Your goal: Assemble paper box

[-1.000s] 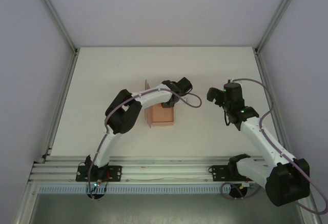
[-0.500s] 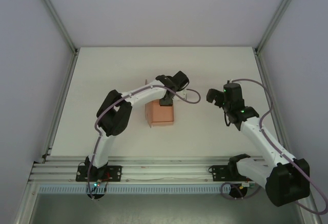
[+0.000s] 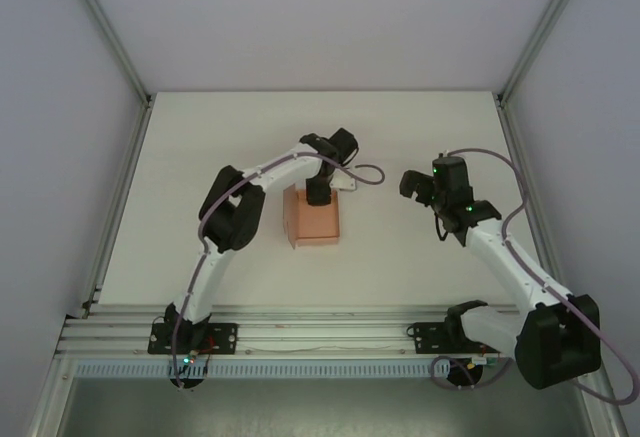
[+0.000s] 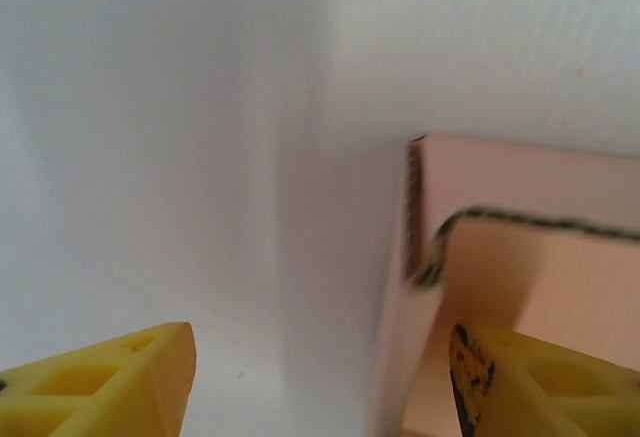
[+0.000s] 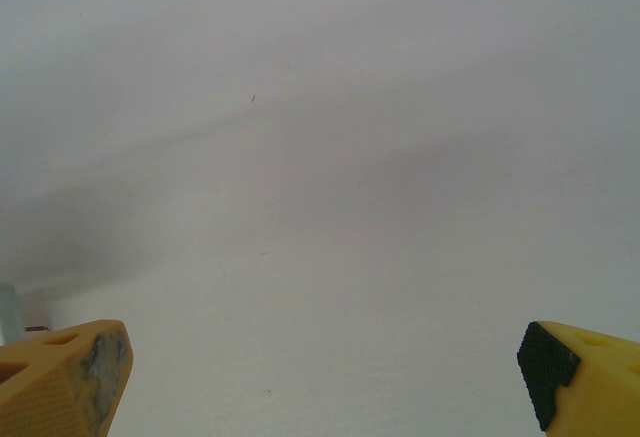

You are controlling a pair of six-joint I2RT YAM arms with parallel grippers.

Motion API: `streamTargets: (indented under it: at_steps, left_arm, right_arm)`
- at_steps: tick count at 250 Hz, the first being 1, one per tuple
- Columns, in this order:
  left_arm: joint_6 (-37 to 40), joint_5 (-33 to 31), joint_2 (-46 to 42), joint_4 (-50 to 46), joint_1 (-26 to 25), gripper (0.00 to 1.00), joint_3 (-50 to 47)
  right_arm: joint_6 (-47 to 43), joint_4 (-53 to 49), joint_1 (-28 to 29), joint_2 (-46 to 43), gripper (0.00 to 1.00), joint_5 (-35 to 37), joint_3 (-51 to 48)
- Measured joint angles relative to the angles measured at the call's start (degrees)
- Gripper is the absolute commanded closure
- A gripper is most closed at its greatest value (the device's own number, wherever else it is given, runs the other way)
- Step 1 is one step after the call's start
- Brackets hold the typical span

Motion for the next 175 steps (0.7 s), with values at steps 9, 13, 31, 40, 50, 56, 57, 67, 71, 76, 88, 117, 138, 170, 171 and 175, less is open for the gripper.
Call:
streamTargets:
  at_steps: [9,13,31,40,50,56,57,67,71,76,88,117,138,170,171,175]
  left_arm:
    - [0.2,0.3,0.6,-0.4,0.0,0.44,0.1]
    - [0.3,0.6,0.8,-0.7,0.1,0.47,0.2]
    - [0.5,1.3,1.2,-1.6,0.2,0.55,1.4]
    - [0.7,1.5,1.5,-1.7,0.4,0.57,2.1]
    - [0.8,1.6,2.0,-1.7,0.6,0.63,2.8]
    - [0.7,1.6,2.4,-1.6,0.7,0.67,3.1]
    - [0.6,1.6,2.4,-1.6,0.8,0.67,3.1]
    - [0.7,1.7,2.9,-1.8,1.0,0.73,3.5]
    - [1.0,1.6,3.0,-1.9,1.1,0.75,3.6]
    - [1.0,1.6,3.0,-2.0,1.1,0.77,3.7]
    - [0.9,1.4,3.0,-2.0,1.1,0.84,4.0]
    - [0.9,0.5,3.6,-1.6,1.1,1.00,4.0]
    - [0.8,-0.3,3.5,-0.4,1.1,1.00,3.6]
    - [0.8,-2.6,2.2,4.9,1.0,1.00,0.3]
    - [0.7,-2.6,2.1,5.0,1.0,1.00,0.2]
    - [0.7,-3.2,1.7,6.2,1.0,1.00,-0.7]
  right_arm:
    - [0.0,0.0,0.0,0.1,0.00,0.0,0.0]
    - [0.0,0.0,0.0,0.1,0.00,0.0,0.0]
    - [0.0,0.0,0.0,0.3,0.00,0.0,0.0]
    - [0.0,0.0,0.0,0.5,0.00,0.0,0.1]
    - [0.0,0.0,0.0,0.6,0.00,0.0,0.1]
    - [0.0,0.0,0.0,0.7,0.00,0.0,0.2]
    - [0.0,0.0,0.0,0.7,0.00,0.0,0.2]
    - [0.0,0.0,0.0,0.8,0.00,0.0,0.2]
    - [0.0,0.0,0.0,0.9,0.00,0.0,0.2]
    - [0.0,0.0,0.0,0.9,0.00,0.0,0.2]
    - [0.0,0.0,0.0,0.9,0.00,0.0,0.2]
    - [0.0,0.0,0.0,0.9,0.00,0.0,0.3]
    - [0.0,0.0,0.0,0.9,0.00,0.0,0.3]
    - [0.0,0.0,0.0,0.8,0.00,0.0,0.3]
    - [0.0,0.0,0.0,0.8,0.00,0.0,0.3]
    - [0.0,0.0,0.0,0.8,0.00,0.0,0.3]
